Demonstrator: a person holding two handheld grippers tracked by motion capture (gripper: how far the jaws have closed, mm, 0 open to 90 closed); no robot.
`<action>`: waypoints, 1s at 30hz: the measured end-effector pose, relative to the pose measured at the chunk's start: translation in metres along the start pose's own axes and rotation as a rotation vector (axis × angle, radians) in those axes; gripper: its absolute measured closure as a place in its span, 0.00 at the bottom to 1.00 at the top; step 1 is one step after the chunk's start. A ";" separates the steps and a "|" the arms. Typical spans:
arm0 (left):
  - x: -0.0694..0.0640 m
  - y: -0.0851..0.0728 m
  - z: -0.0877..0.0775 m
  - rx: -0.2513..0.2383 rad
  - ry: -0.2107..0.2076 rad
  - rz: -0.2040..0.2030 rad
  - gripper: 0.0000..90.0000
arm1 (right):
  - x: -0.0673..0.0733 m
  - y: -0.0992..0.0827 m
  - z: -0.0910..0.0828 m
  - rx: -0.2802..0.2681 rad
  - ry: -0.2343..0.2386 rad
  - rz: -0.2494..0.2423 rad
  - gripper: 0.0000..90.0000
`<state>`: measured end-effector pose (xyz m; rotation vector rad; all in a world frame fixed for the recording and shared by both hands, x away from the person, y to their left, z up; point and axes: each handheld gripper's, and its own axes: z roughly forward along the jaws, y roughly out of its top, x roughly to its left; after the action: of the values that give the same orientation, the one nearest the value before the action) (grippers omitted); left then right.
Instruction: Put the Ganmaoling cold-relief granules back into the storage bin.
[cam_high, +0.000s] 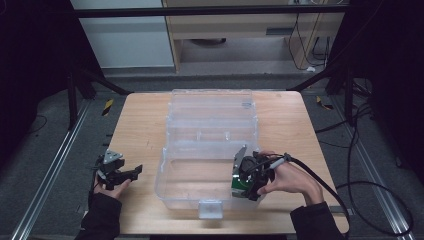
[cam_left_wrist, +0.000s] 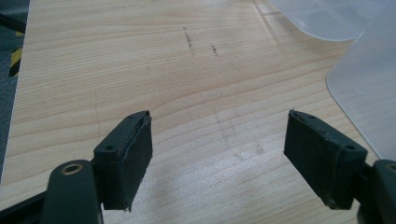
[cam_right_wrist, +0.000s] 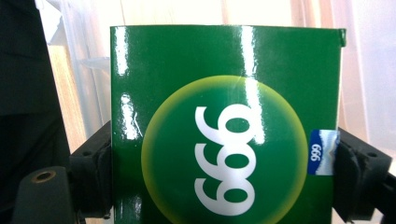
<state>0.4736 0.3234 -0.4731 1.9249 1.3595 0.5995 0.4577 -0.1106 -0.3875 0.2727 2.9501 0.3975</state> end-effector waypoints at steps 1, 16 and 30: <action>0.000 0.000 0.000 -0.001 0.000 0.000 0.26 | 0.000 0.000 0.001 0.002 0.000 0.008 0.16; 0.000 0.000 0.001 0.001 0.000 0.000 0.25 | -0.003 -0.009 -0.003 -0.061 0.001 0.047 0.14; 0.000 0.000 0.000 0.002 0.000 0.000 0.26 | -0.003 -0.032 -0.049 -0.255 -0.137 0.176 0.09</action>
<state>0.4735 0.3229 -0.4731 1.9264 1.3605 0.5986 0.4466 -0.1538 -0.3498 0.5051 2.7125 0.7393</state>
